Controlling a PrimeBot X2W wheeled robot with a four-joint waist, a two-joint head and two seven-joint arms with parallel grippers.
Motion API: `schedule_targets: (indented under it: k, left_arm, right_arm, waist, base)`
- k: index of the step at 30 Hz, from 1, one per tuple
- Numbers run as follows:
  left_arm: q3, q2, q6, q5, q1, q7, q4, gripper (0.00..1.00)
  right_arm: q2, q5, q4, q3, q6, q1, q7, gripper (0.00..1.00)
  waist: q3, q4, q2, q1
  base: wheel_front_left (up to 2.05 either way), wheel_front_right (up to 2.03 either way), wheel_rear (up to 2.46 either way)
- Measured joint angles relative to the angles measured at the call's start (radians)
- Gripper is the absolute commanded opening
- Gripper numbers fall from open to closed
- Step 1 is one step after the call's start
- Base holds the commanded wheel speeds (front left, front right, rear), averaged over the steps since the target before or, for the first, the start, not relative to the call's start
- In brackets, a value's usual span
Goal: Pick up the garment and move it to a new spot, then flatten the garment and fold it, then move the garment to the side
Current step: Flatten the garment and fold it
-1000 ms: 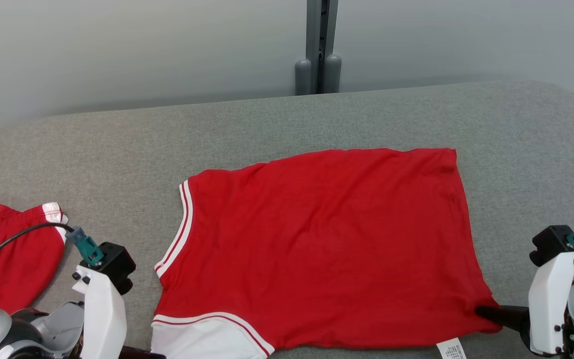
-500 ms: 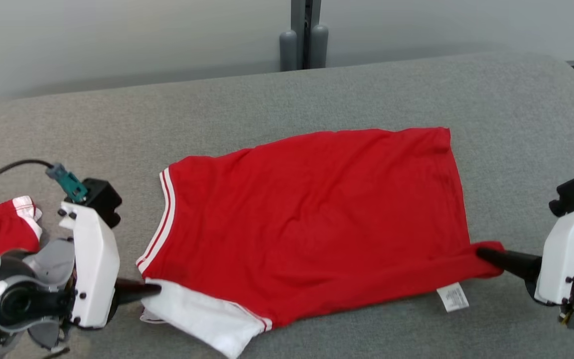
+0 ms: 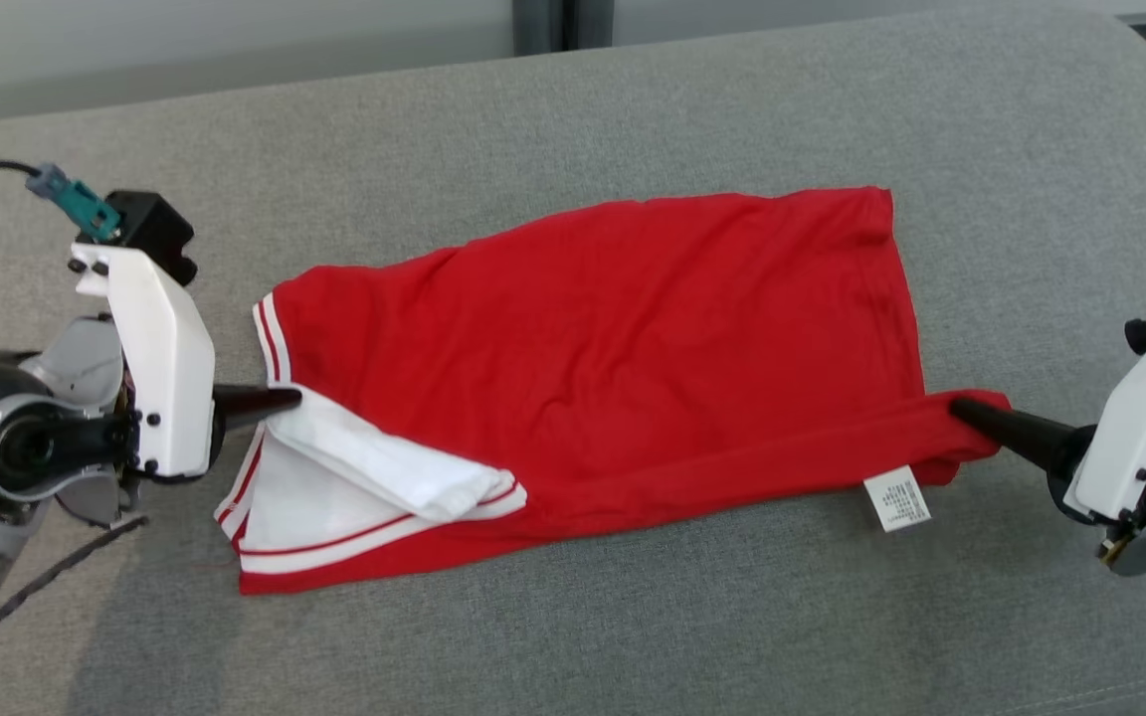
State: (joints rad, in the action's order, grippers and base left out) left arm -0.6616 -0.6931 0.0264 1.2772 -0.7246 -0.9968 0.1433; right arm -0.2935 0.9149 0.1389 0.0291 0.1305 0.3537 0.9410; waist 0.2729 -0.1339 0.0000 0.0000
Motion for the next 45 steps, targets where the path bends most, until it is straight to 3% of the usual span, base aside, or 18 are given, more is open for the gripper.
schedule_targets:
  k: [15, 16, 18, 19, 20, 21, 30, 34, 36, 39, 45]
  left_arm:
    - [-0.027, 0.096, -0.054, -0.095, -0.201, 0.022, 0.22, 0.0]
    - [-0.031, 0.1, -0.062, -0.1, -0.203, 0.026, 0.23, 0.0]
    - [-0.038, 0.108, -0.071, -0.109, -0.204, 0.037, 0.254, 0.03]
    - [-0.04, 0.113, -0.075, -0.111, -0.204, 0.044, 0.263, 0.42]
    - [-0.042, 0.117, -0.079, -0.115, -0.204, 0.049, 0.273, 0.96]
    - [-0.045, 0.12, -0.081, -0.116, -0.204, 0.055, 0.285, 1.0]
    - [-0.045, 0.127, -0.123, -0.136, -0.181, 0.158, 0.315, 1.0]
    - [-0.028, 0.115, -0.136, -0.164, -0.146, 0.283, 0.285, 1.0]
    - [-0.011, 0.102, -0.139, -0.201, -0.1, 0.405, 0.266, 1.0]
    - [0.001, 0.096, -0.112, -0.25, -0.039, 0.534, 0.242, 1.0]
    - [0.041, 0.096, -0.006, -0.346, 0.106, 0.814, 0.149, 1.0]
  right_arm:
    - [0.022, -0.018, 0.084, -0.01, 0.0, 0.093, -0.046, 0.0]
    - [0.023, -0.019, 0.091, -0.016, 0.0, 0.095, -0.049, 0.11]
    - [0.023, -0.019, 0.103, -0.026, 0.0, 0.101, -0.056, 0.64]
    - [0.023, -0.019, 0.107, -0.031, 0.0, 0.105, -0.061, 1.0]
    - [0.023, -0.018, 0.111, -0.036, 0.0, 0.108, -0.063, 1.0]
    - [0.022, -0.018, 0.114, -0.039, 0.0, 0.108, -0.071, 1.0]
    - [0.006, 0.013, 0.088, -0.033, 0.0, 0.1, -0.199, 1.0]
    - [0.007, 0.018, 0.041, -0.014, 0.0, 0.075, -0.347, 1.0]
    - [0.003, 0.008, 0.022, -0.019, 0.0, 0.04, -0.461, 1.0]
    - [0.006, -0.012, 0.007, -0.035, 0.0, -0.007, -0.569, 1.0]
    - [0.015, -0.086, 0.004, -0.036, 0.0, -0.109, -0.806, 1.0]
  waist:
    - [0.086, -0.016, 0.0, 0.0]
    - [0.087, -0.017, 0.0, 0.0]
    - [0.086, -0.017, 0.0, 0.0]
    - [0.084, -0.017, 0.0, 0.0]
    - [0.081, -0.017, 0.0, 0.0]
    - [0.076, -0.016, 0.0, 0.0]
    - [0.006, -0.008, 0.0, 0.0]
    - [-0.033, -0.002, 0.0, 0.0]
    - [-0.064, 0.005, 0.0, 0.0]
    - [-0.098, 0.012, 0.0, 0.0]
    - [-0.158, 0.029, 0.0, 0.0]
  base:
    - [0.0, 0.0, 0.0]
    - [0.0, 0.0, 0.0]
    - [0.0, 0.0, 0.0]
    - [0.0, 0.0, 0.0]
    - [0.0, 0.0, 0.0]
    - [0.0, 0.0, 0.0]
    - [0.0, 0.0, 0.0]
    - [0.0, 0.0, 0.0]
    - [0.0, 0.0, 0.0]
    - [0.0, 0.0, 0.0]
    - [0.0, 0.0, 0.0]
